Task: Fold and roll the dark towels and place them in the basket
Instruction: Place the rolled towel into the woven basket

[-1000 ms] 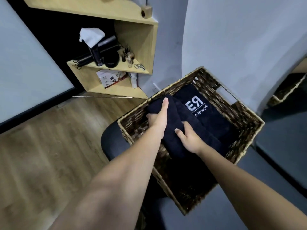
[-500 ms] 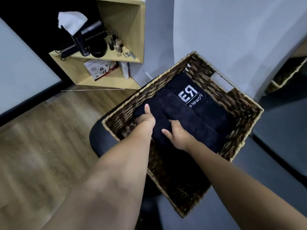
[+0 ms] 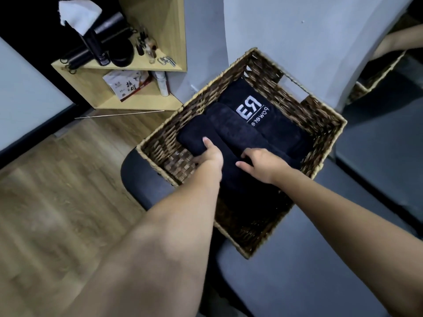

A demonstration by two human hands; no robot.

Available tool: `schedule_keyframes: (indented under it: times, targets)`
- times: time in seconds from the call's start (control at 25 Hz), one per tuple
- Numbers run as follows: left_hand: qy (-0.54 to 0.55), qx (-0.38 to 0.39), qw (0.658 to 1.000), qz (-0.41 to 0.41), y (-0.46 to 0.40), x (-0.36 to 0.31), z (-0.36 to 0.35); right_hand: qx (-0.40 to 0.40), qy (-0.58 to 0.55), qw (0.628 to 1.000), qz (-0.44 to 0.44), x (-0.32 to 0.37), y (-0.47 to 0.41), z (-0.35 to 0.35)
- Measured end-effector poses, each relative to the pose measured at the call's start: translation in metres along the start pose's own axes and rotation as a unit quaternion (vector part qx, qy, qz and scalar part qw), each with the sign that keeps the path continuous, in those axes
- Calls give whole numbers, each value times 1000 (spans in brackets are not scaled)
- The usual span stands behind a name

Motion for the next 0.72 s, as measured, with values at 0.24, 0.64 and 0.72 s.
schedule_keyframes:
  times: [0.24,0.64,0.72]
  targets:
    - [-1,37,998,40,43,78,-32,-97,99,988,-62,-25,19,15]
    - [57,140,988,9,54,71,-46,-56,-71,990,-108,-56,10,20]
    - [42,63,997,18,66,69,-38,-54,-78,990,-101,-56,9,21]
Point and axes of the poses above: each hand's wrist, its own y-axis away from the middle knuckle, its own z-axis out of the back of the hand, x = y × z, the point moved 3 cm from there along -y, towards the middle knuckle, and after that the axes turned 7 degrees about -x, right-handed, at the moved point
